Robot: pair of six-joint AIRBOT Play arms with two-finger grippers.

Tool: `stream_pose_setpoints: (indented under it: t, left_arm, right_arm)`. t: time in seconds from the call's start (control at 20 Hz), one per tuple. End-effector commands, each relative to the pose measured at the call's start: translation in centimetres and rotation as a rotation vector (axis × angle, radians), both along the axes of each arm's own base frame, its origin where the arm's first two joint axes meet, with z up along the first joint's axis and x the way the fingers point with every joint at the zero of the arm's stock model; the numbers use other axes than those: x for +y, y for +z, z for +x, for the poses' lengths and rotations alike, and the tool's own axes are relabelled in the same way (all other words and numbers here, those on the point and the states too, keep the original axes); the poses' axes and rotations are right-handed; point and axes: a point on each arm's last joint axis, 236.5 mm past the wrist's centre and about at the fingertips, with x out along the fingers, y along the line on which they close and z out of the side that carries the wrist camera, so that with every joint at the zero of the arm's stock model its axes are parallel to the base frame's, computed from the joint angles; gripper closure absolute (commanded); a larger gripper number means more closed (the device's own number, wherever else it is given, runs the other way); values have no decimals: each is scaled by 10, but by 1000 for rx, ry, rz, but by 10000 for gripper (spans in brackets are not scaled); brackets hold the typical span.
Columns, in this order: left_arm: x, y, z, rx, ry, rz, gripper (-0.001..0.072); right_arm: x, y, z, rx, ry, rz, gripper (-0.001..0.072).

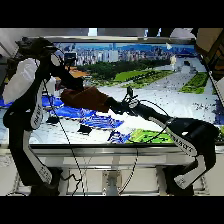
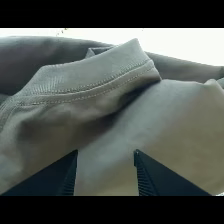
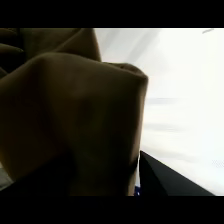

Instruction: Fold the shirts.

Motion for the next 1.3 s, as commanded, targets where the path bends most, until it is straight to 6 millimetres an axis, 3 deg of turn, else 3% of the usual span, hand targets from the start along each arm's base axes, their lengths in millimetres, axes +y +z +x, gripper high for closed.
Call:
stream_pose_setpoints:
  t: [0.0,0.15,0.2,0.3,0.35,0.5,0.6,0.7,0.8,1.0,1.2,1.25]
  left_arm:
    - [0,-5,0,10,1,-1,294]
    - [-2,-15,-3,34,-4,0,304]
    - [-5,-20,-4,43,-8,-1,307]
    - [-12,-26,-6,56,-19,-8,371]
    - [-17,-26,-6,54,-23,-17,371]
    - [-29,-17,3,16,-17,-57,370]
    - [-30,-3,12,-25,-18,-63,369]
    - [-30,15,22,-73,-20,-68,370]
    - [-31,31,29,-120,-16,-73,370]
    - [-31,63,40,-218,-1,-82,370]
    - [-32,77,47,-271,13,-96,370]
    - [-34,78,46,-266,13,-103,369]
  right_arm:
    - [9,-10,-7,15,-3,2,320]
    - [15,-6,-6,4,-12,11,323]
    - [18,-1,-3,-18,3,10,398]
    - [25,14,8,-96,51,-2,616]
    - [28,24,16,-153,80,-15,682]
    - [26,59,46,-336,176,-76,683]
    - [8,77,71,-401,176,-114,683]
    - [-23,90,96,-423,132,-130,684]
    - [-66,99,117,-431,83,-162,684]
    - [-163,128,140,-473,51,-282,685]
    - [-256,194,139,-593,29,-501,686]
    - [-288,211,139,-611,-20,-579,686]
